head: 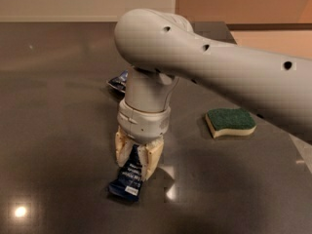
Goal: Pick rxbar blueberry
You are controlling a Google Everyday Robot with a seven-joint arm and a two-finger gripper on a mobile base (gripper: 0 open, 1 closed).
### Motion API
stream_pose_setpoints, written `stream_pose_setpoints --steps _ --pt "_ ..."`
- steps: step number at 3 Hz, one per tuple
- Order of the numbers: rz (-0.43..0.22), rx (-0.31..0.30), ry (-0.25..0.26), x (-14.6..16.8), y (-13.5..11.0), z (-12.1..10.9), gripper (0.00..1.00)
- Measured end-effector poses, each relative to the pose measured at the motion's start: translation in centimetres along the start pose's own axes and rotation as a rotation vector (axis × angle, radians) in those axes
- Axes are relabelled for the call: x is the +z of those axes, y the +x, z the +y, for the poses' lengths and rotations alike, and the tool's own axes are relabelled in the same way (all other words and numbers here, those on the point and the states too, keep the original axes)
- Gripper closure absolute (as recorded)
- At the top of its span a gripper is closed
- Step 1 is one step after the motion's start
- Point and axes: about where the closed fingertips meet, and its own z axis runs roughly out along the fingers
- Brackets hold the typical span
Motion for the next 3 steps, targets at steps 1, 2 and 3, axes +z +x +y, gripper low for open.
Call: stream_pose_setpoints --steps 1,2,3 --pt "0.0 0.0 0.0 -0.4 -0.1 0.0 0.95" --pt "-0.042 0.027 0.015 -2.7 -0.1 0.3 1.0" --pt "-0.104 0.078 0.054 -6.3 0.4 0.2 1.0"
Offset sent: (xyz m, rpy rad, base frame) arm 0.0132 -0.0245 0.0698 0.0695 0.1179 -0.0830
